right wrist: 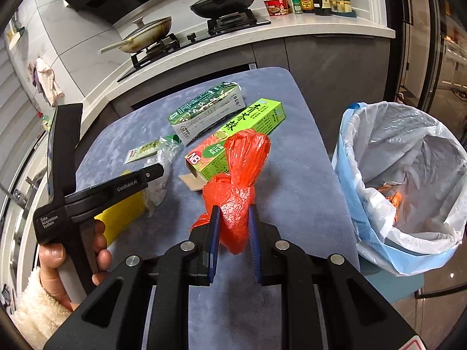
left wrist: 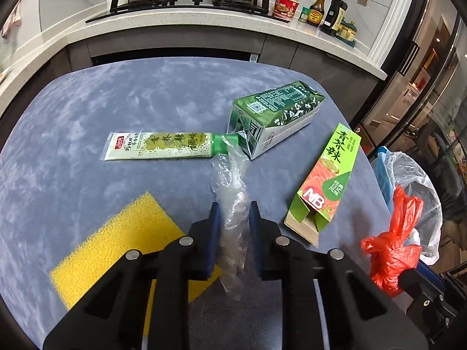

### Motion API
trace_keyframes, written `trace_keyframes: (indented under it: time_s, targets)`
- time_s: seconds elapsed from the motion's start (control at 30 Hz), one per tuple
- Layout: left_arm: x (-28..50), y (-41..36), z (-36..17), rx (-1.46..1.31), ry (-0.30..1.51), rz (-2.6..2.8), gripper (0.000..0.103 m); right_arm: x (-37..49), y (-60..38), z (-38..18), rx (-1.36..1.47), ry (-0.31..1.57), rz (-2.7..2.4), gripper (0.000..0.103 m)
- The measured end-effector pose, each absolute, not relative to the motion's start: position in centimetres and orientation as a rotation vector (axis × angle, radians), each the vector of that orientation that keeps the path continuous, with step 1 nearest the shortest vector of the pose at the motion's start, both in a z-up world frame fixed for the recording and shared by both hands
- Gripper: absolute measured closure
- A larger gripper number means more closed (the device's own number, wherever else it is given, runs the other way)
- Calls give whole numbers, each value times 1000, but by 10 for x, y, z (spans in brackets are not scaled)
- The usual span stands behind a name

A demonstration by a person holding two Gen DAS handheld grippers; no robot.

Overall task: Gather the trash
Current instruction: 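Grasp the red plastic bag with the right tool while the left tool grasps the clear plastic bag, then carry both plastic bags over the bin and open both tools to drop them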

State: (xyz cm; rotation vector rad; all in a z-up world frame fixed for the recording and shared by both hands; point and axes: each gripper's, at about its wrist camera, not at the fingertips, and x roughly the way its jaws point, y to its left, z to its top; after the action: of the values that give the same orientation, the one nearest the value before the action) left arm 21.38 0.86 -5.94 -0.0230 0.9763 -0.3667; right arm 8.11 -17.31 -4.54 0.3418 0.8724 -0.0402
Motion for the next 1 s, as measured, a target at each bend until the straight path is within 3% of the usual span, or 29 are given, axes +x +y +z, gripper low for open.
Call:
trace_keyframes:
  time_s: [0.57, 1.0]
  targets:
    - [131, 4, -6, -38, 913, -455, 88, 48, -188, -24, 374, 807, -43, 85]
    - [83, -58, 13, -10, 919, -615, 88, 5, -244, -16, 442, 750, -135, 85]
